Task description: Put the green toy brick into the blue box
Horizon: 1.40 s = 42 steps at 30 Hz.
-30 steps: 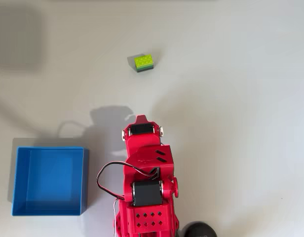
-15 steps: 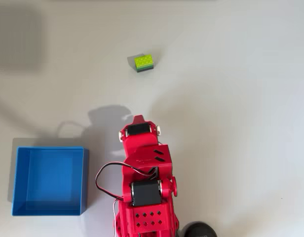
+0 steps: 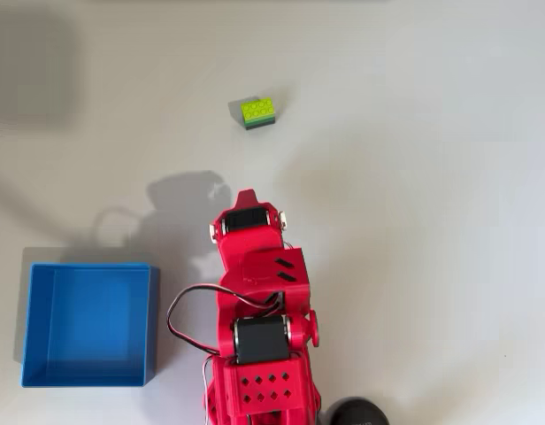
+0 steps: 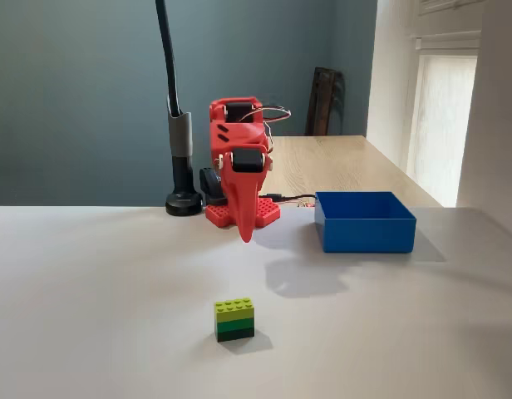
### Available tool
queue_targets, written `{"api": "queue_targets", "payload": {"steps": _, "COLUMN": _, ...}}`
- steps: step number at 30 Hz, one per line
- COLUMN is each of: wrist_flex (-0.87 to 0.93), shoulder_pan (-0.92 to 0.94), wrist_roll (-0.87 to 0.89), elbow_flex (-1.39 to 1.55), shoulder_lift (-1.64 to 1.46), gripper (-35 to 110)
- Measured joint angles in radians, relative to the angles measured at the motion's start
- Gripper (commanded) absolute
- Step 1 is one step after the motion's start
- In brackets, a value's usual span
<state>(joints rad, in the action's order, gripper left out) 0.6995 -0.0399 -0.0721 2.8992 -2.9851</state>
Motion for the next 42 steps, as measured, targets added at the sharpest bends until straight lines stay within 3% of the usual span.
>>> {"api": "queue_targets", "payload": {"steps": 9, "wrist_flex": 0.003, "shoulder_pan": 0.034, "wrist_roll": -0.061, "elbow_flex": -0.318, "shoulder_lift": 0.391, "gripper": 0}}
{"api": "queue_targets", "payload": {"steps": 16, "wrist_flex": 0.121, "shoulder_pan": 0.067, "wrist_roll": -0.143, "elbow_flex": -0.604, "shoulder_lift": 0.666, "gripper": 0}}
{"api": "queue_targets", "payload": {"steps": 21, "wrist_flex": 0.268, "shoulder_pan": 0.094, "wrist_roll": -0.198, "elbow_flex": -0.834, "shoulder_lift": 0.868, "gripper": 20}}
{"api": "queue_targets", "payload": {"steps": 42, "wrist_flex": 0.433, "shoulder_pan": 0.140, "wrist_roll": -0.334, "elbow_flex": -1.358, "shoulder_lift": 1.465, "gripper": 27}}
